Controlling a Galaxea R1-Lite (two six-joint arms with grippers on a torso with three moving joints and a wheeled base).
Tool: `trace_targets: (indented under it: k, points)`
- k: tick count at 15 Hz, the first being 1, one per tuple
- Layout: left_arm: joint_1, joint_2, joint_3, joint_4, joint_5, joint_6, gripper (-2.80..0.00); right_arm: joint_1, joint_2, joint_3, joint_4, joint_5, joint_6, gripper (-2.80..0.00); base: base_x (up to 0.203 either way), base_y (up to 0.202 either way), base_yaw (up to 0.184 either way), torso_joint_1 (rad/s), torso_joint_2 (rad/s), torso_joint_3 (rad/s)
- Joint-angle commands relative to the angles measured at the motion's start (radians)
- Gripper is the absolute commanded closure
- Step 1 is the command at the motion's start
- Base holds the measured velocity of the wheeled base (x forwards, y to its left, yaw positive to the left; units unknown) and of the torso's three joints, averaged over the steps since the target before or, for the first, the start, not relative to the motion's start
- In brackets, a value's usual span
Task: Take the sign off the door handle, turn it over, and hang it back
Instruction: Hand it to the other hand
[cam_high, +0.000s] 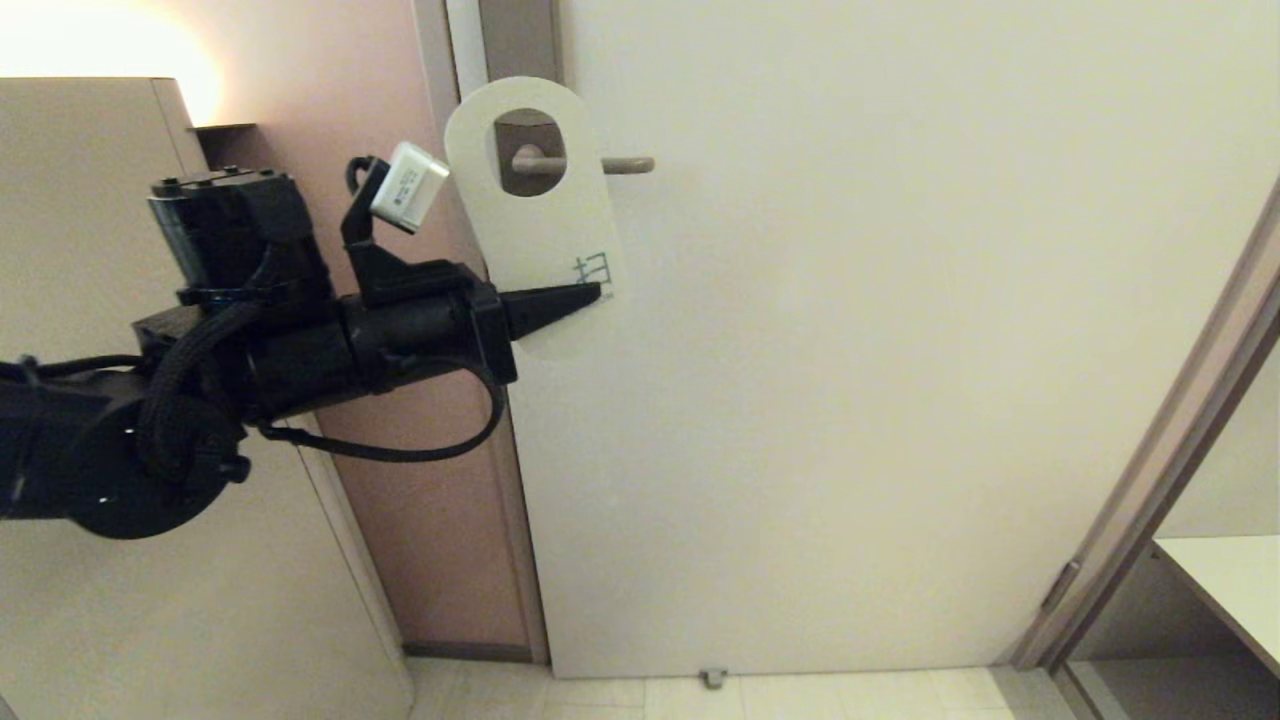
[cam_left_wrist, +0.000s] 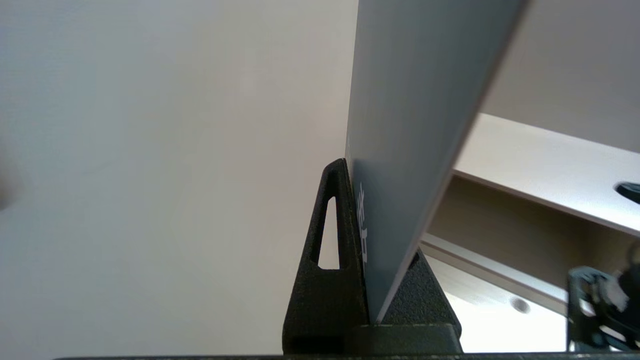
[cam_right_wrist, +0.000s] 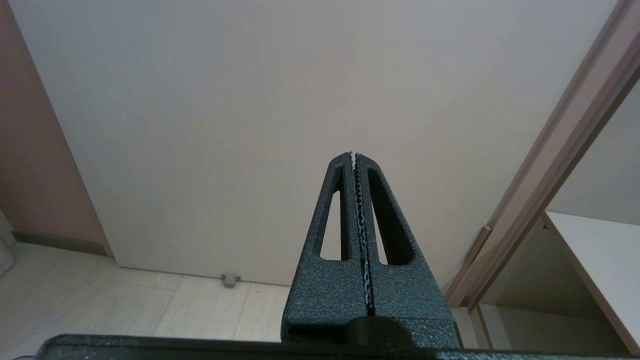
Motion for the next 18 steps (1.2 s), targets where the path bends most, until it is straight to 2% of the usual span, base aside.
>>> trace_targets:
  k: [1, 5, 9, 14, 18]
  points:
    - [-0.035, 0.121, -0.066, -0.003, -0.014, -0.002, 0.0, 0.001, 0.0, 0.0, 0.0, 0.001, -0.001, 0.0, 0.0, 0.0, 0.0, 0.0, 0.0, 0.0]
    - [-0.134, 0.274, -0.186, -0.004, -0.041, -0.018, 0.0, 0.001, 0.0, 0.0, 0.0, 0.004, -0.005, 0.0, 0.0, 0.0, 0.0, 0.0, 0.0, 0.0]
    - [-0.198, 0.396, -0.302, 0.002, -0.06, -0.032, 0.0, -0.001, 0.0, 0.0, 0.0, 0.004, -0.008, 0.0, 0.0, 0.0, 0.0, 0.0, 0.0, 0.0]
    - [-0.239, 0.442, -0.308, 0.0, -0.092, -0.031, 0.0, -0.001, 0.0, 0.0, 0.0, 0.004, -0.008, 0.0, 0.0, 0.0, 0.0, 0.0, 0.0, 0.0]
    - [-0.252, 0.447, -0.304, -0.003, -0.092, -0.031, 0.0, 0.001, 0.0, -0.002, 0.006, 0.004, -0.007, 0.0, 0.0, 0.0, 0.0, 0.0, 0.0, 0.0]
